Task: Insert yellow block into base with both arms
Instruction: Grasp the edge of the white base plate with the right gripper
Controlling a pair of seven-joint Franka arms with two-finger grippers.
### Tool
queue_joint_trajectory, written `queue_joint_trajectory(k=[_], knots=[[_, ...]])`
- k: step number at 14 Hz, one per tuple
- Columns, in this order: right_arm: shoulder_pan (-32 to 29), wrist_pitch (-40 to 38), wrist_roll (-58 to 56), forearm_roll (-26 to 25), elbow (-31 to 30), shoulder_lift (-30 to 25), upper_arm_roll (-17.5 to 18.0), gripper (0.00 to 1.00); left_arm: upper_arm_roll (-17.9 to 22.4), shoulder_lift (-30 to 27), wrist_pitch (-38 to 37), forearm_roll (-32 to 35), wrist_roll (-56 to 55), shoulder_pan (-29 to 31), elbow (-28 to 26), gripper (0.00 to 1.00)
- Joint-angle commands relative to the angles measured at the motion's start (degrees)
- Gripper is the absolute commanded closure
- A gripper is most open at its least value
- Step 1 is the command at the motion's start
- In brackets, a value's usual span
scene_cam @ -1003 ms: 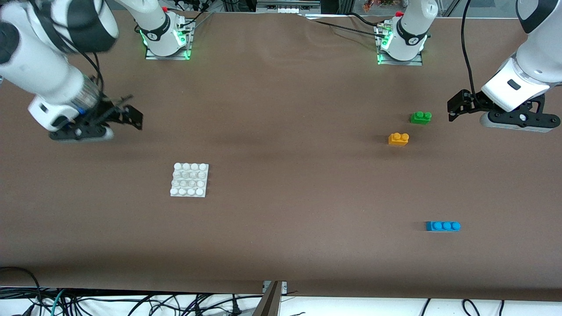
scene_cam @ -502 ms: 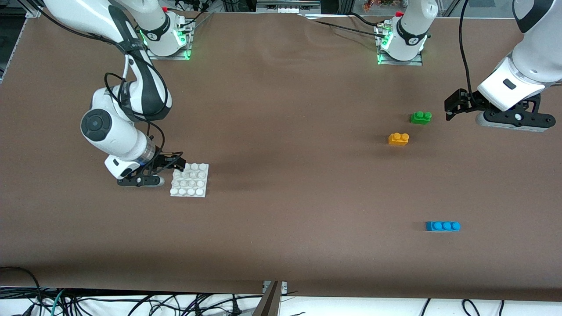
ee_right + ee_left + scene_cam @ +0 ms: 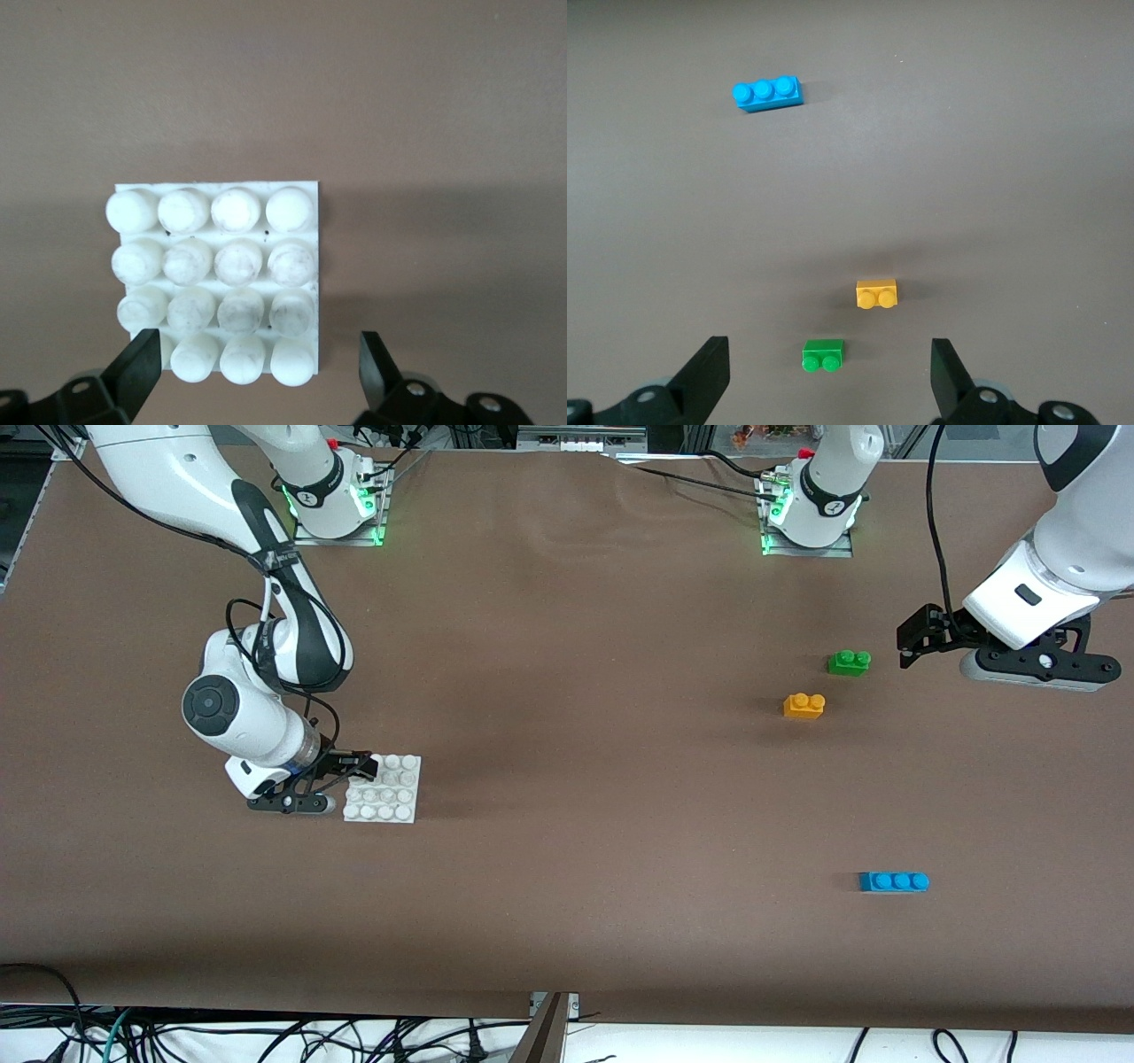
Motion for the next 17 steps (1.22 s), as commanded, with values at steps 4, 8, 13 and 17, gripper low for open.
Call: queue_joint_trajectory(k=[4,8,13,17], knots=[[-1.0,6.0,0.5,0.8,-2.2,2.2,0.9,0.02,-0.3,-0.3,-1.1,1.1,-0.2,-0.2,0.3,0.00],[-1.0,7.2,0.5,2.2,-2.0,3.6,0.9,0.06,-0.1,-0.3,-1.0,1.1,0.1,-0.1,0.4,0.00],[-1.0,8.3,0.4,4.0,-1.7,5.0,0.9,0.24,0.0,-0.2,-1.1,1.1,0.5,0.1,0.4,0.00],[-1.0,9.5,0.5,4.1,-1.7,5.9,1.1,0.28,0.0,-0.2,-1.1,1.2,0.6,0.1,0.7,0.00]])
